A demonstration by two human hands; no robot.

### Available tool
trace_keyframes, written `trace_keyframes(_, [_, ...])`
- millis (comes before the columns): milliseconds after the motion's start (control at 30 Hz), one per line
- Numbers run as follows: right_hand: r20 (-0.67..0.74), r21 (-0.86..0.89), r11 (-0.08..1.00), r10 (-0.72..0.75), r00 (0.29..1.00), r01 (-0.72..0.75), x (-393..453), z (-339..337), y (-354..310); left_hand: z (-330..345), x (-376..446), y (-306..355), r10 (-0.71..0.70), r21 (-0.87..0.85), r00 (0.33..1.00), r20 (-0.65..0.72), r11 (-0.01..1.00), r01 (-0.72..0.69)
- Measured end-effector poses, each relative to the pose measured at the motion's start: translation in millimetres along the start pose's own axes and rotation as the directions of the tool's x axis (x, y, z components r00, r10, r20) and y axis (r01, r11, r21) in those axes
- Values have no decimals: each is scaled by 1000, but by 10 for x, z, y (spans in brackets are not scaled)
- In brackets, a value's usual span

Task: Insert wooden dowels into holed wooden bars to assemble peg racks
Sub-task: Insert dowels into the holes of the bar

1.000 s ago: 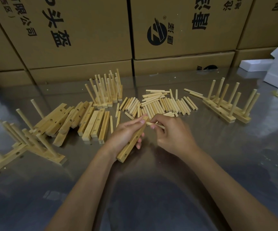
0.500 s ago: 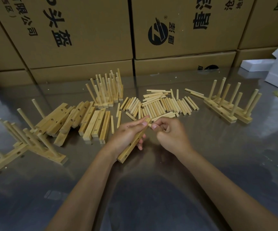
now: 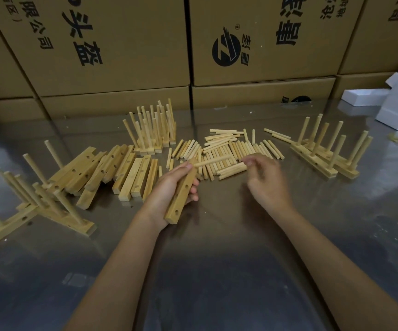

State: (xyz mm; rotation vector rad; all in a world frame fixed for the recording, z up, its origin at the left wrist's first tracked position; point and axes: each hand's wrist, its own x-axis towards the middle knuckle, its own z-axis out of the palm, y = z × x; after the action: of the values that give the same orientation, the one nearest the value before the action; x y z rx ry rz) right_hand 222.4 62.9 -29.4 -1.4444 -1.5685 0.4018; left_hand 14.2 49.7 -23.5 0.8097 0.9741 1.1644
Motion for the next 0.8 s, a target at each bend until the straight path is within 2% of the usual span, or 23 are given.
trace_keyframes(67, [162,-270,954,-89,983,131,-1,41,126,-18,-7,-1,-5,-66,1000,-19,998,4])
trace_keyframes(100, [216,-339,923,-113,970,183,2,66,155,-30,-14,-2,-1,-97,1000,-20,995,-1])
trace_keyframes(267, [265,-404,863,-205,942,302,-18,125,115,-32,-21,20,-6,-175,999,-48,985,-3])
trace_keyframes(467, [242,-418,851,-232,942,317,-47,174,96,12,-32,24,5,-163,993,-121,986,-24])
trace_keyframes(667, [318,-399,847,-230,920,350,-89,177,48,-10,-38,16,-29,-135,985,-167,991,7])
trace_keyframes(800, [378,-106,910,-335,863,400,-206,129,-207,17,-30,22,-11,-140,990,-143,990,-9])
